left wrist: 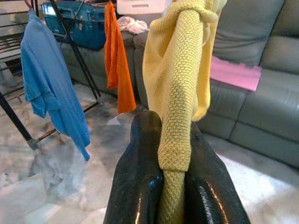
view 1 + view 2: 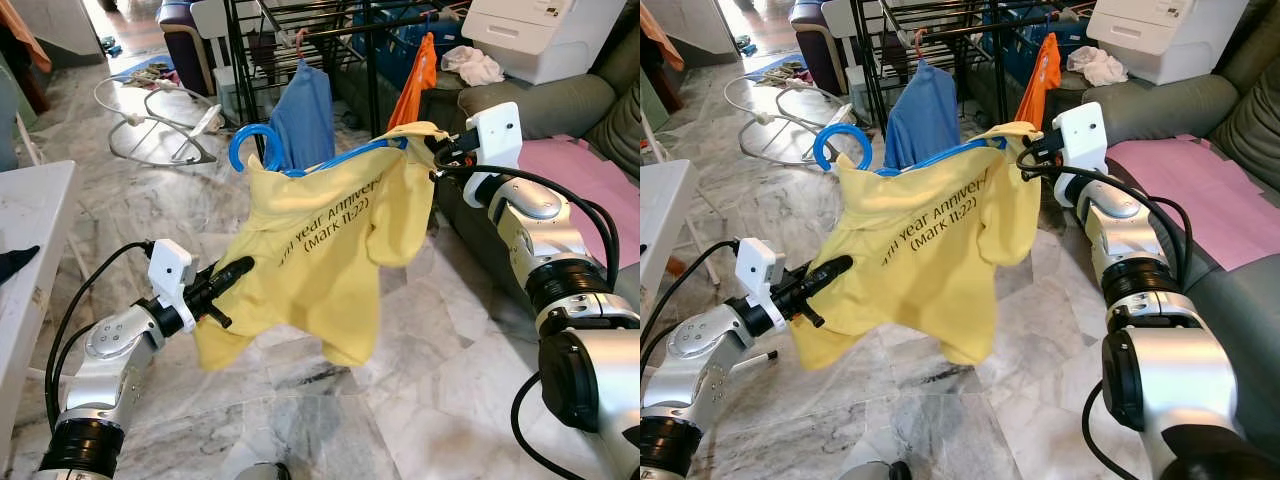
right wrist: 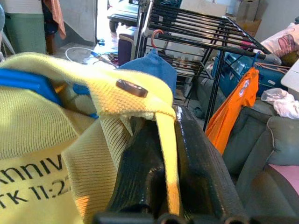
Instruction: Hang hanger
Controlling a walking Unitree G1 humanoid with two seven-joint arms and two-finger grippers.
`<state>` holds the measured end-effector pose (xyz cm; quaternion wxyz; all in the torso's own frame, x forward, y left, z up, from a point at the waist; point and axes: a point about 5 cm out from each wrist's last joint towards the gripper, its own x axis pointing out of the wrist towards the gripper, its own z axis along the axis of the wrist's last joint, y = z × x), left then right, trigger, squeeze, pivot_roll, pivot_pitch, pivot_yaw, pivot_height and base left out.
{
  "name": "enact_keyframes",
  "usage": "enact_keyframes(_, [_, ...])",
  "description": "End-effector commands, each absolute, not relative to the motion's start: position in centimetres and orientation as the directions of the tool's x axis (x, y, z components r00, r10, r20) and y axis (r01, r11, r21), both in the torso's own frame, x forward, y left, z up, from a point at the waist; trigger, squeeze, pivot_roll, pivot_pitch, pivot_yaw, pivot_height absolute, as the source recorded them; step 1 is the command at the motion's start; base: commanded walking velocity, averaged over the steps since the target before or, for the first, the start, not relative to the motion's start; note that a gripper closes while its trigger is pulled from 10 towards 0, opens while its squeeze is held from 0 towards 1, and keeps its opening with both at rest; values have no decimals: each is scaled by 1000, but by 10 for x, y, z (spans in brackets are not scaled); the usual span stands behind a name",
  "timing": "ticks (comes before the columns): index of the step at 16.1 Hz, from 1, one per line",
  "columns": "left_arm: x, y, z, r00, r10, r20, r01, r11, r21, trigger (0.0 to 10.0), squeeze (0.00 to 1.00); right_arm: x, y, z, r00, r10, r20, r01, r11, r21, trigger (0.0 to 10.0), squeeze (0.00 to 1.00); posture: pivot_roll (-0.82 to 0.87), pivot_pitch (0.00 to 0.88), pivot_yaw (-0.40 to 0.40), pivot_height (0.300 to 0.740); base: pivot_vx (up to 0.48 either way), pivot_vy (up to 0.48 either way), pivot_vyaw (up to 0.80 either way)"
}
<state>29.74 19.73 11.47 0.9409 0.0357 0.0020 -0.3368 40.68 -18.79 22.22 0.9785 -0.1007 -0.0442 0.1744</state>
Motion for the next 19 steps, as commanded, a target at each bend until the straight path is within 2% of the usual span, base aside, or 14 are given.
enact_keyframes(1, [296,203,118,779,-626,-29,624,770,132,0,0,406,-190,219,938,344,37,-328,919,-220,0,0,-58,28,20,740,0,0,0])
enact_keyframes(2, [294,200,115,760,-649,-45,648,748,142,0,0,406,-191,221,942,333,44,-316,923,-221,0,0,-62,29,22,740,0,0,0])
enact_keyframes(4, [289,192,124,716,-698,37,689,714,124,0,0,407,-198,221,961,275,35,-261,940,-221,0,0,-63,30,20,740,0,0,0])
enact_keyframes(5, [290,193,129,720,-689,81,678,724,126,0,0,407,-206,218,977,212,22,-204,959,-199,0,0,-63,30,20,740,0,0,0])
enact_keyframes(7, [292,198,129,755,-651,75,637,756,151,0,0,407,-216,213,992,127,14,-123,979,-166,0,0,-63,30,20,740,0,0,0])
enact_keyframes(8, [294,207,129,807,-584,87,563,805,185,0,0,405,-224,208,998,60,-1,-60,988,-141,0,0,-63,30,20,740,0,0,0])
enact_keyframes(10, [297,214,135,833,-532,150,517,846,132,0,0,402,-230,198,999,21,-33,-26,991,-130,0,0,-63,30,20,740,0,0,0])
enact_keyframes(13, [297,212,136,826,-543,151,526,839,143,0,0,401,-231,194,999,4,-48,-10,993,-120,0,0,-57,31,19,740,0,0,0])
enact_keyframes(19, [278,185,127,641,-761,99,765,644,-1,0,0,402,-235,197,998,-19,-52,14,995,-101,0,0,-59,30,21,740,0,0,0])
